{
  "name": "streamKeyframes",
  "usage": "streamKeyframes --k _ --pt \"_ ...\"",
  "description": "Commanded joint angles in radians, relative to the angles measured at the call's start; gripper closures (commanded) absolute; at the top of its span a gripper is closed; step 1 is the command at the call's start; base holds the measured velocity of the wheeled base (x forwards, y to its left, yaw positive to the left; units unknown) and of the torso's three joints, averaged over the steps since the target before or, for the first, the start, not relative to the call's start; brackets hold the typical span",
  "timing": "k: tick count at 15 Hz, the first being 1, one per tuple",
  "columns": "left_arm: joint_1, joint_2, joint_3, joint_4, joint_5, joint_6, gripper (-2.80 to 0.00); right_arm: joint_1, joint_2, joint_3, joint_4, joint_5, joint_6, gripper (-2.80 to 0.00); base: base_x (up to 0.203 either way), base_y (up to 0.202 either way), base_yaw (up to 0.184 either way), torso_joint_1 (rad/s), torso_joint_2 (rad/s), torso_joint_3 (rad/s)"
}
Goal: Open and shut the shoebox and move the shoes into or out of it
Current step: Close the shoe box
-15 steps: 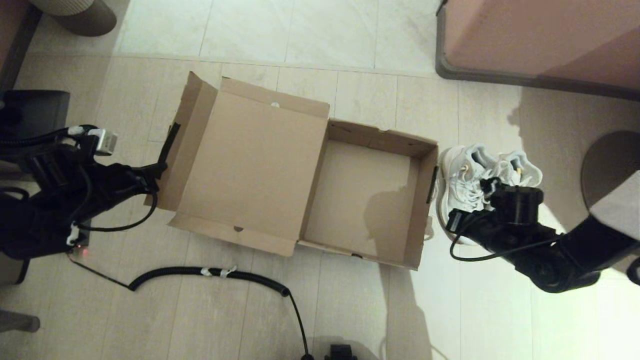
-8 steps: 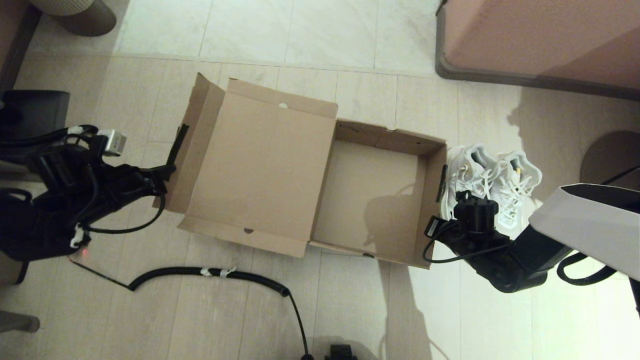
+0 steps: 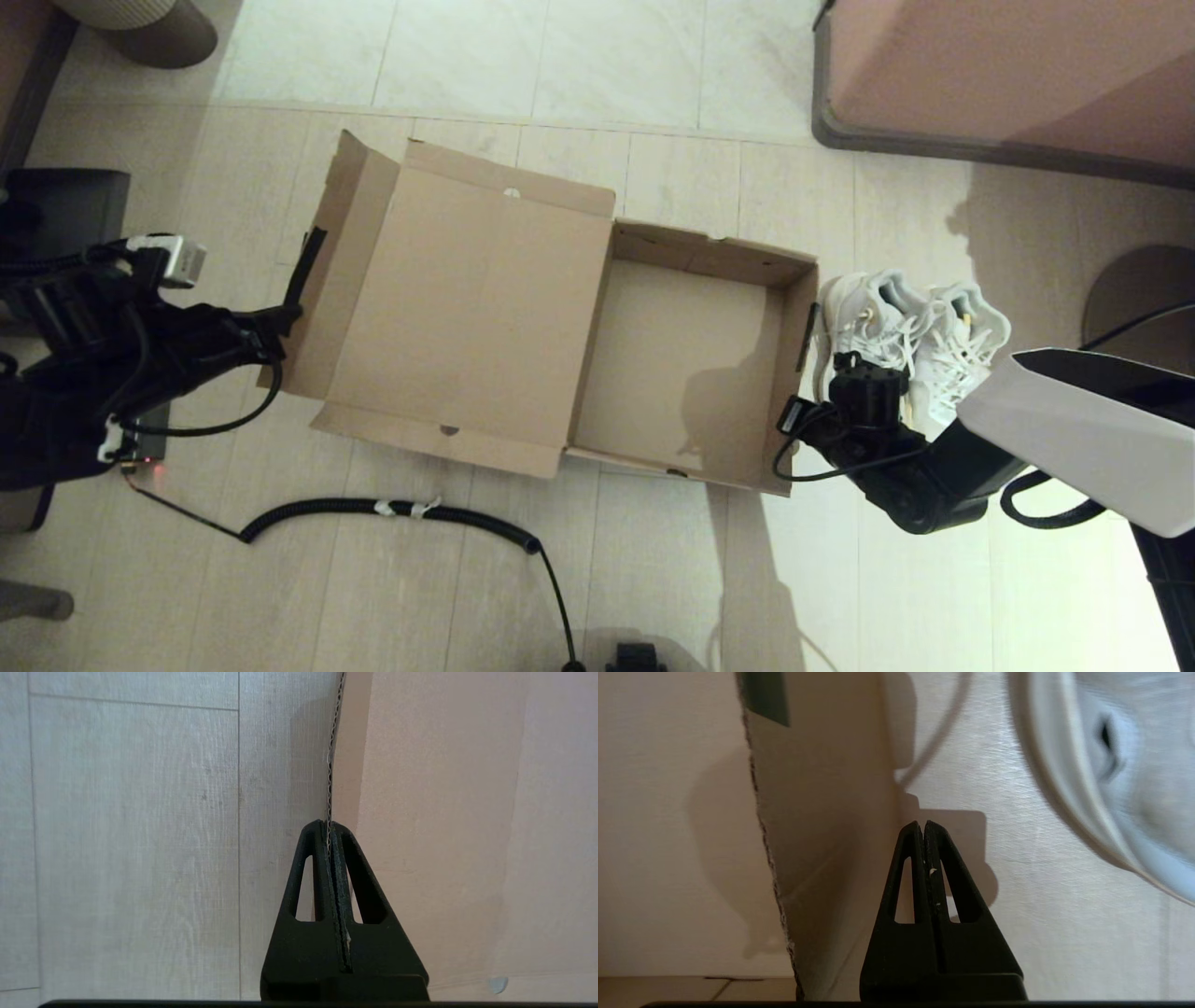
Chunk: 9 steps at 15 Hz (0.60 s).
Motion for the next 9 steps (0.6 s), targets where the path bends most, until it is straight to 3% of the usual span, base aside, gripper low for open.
streamKeyframes --k 1,2,5,9 --pt "0.002 -0.015 0.002 0.004 0.000 0.040 0.00 0.006 0.024 -0.020 -0.005 0.002 0.003 0.00 0.000 0.000 0.000 0.000 0.00 0.000" --pt "-0.002 -0.028 0.003 0.014 0.001 0.071 0.00 0.008 0.024 -0.022 -0.005 0.003 0.003 0.00 0.000 0.000 0.000 0.000 0.00 0.000" --pt "-0.023 -0.104 -0.004 0.072 0.001 0.074 0.00 0.011 0.024 -0.024 -0.005 0.005 0.003 0.00 0.000 0.000 0.000 0.000 0.00 0.000" --pt "-0.043 -0.256 -0.008 0.270 0.003 0.092 0.00 0.012 0.026 -0.024 -0.005 0.005 0.004 0.00 0.000 0.000 0.000 0.000 0.00 0.000"
